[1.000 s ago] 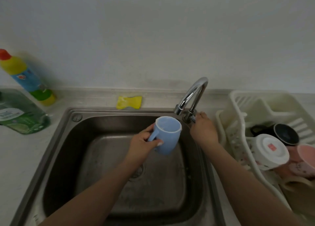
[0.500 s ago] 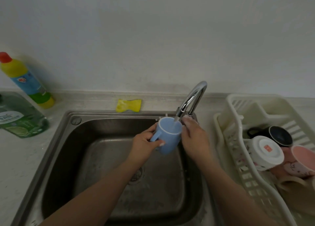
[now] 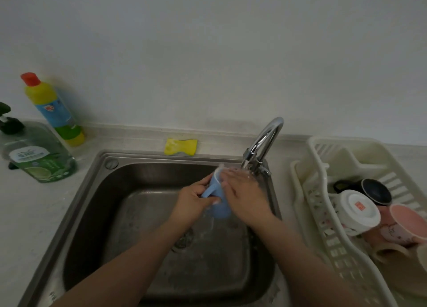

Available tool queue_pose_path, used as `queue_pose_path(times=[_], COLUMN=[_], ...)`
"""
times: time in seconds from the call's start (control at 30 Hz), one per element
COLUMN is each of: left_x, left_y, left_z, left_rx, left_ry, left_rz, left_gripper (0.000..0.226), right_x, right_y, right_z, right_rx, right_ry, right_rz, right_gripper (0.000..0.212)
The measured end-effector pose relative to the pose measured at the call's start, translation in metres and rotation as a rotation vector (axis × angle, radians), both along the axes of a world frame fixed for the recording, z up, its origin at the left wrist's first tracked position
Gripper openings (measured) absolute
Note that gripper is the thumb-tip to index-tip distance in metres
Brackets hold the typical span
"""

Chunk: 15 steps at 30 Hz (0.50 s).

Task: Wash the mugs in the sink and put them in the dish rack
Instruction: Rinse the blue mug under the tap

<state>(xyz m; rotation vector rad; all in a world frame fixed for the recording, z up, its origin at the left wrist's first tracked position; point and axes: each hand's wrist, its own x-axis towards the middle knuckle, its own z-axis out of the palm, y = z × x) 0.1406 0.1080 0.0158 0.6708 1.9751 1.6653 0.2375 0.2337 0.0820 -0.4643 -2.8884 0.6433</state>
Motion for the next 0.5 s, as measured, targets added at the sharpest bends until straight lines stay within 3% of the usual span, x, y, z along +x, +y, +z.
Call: queue_pose_path(times=[0.17, 0.3, 0.5], left_x=[-0.004, 0.006, 0.002], left_y=[0.014, 0.032, 0.041], left_z=[0.005, 0.009, 0.008], left_rx=[0.018, 0.023, 0.019], left_ry=[0.012, 0.051, 0.021], left_rz=[0.011, -0.037, -0.019], left_gripper=[0.034, 0.033, 0.033], right_x=[0.041, 0.021, 0.054], right_y=[0.011, 0.020, 0.013], right_z=[0.004, 0.012, 0.017], right_rx=[0.050, 0.040, 0.040], right_ry=[0.035, -0.019, 0.050], right_rz=[-0.059, -0.091, -0.078], right_gripper=[0.055, 0.070, 0.050])
